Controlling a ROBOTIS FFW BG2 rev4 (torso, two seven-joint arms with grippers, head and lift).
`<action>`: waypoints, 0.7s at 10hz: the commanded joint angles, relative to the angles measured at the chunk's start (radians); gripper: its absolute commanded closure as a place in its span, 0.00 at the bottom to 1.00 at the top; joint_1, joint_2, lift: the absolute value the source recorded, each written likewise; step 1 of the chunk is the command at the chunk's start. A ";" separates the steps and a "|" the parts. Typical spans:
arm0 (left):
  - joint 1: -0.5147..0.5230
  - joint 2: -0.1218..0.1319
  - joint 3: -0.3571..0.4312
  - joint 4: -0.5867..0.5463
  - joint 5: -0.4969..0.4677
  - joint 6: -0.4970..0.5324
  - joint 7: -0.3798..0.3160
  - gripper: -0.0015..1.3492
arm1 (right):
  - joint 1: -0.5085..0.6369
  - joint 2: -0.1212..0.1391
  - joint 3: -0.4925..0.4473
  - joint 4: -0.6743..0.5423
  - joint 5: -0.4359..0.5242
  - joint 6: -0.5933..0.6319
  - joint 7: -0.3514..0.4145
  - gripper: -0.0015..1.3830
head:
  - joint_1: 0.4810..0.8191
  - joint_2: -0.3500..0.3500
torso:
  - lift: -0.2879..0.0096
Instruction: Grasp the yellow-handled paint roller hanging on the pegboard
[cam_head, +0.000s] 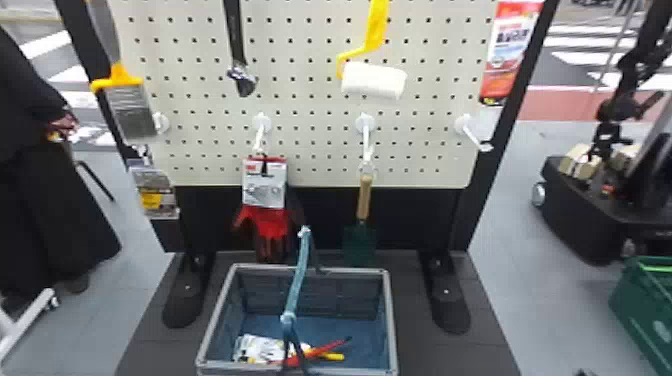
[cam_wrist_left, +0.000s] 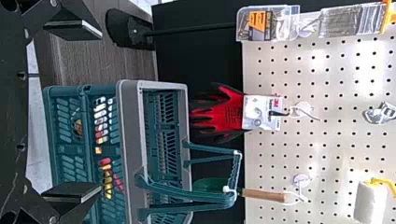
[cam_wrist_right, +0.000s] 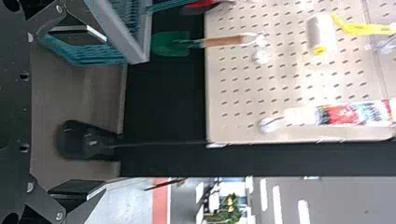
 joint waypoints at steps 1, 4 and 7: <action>-0.009 0.000 -0.001 0.006 -0.001 0.001 -0.002 0.12 | -0.047 0.001 0.015 -0.156 0.037 0.129 0.010 0.14 | 0.20 0.50 | 0.63; -0.014 0.013 -0.007 0.011 0.002 0.009 -0.003 0.12 | -0.173 -0.025 0.041 -0.310 0.043 0.312 0.084 0.15 | 0.20 0.50 | 0.63; -0.029 0.029 -0.012 0.011 0.005 0.021 -0.003 0.12 | -0.379 -0.023 0.041 -0.354 0.092 0.460 0.219 0.15 | 0.20 0.50 | 0.63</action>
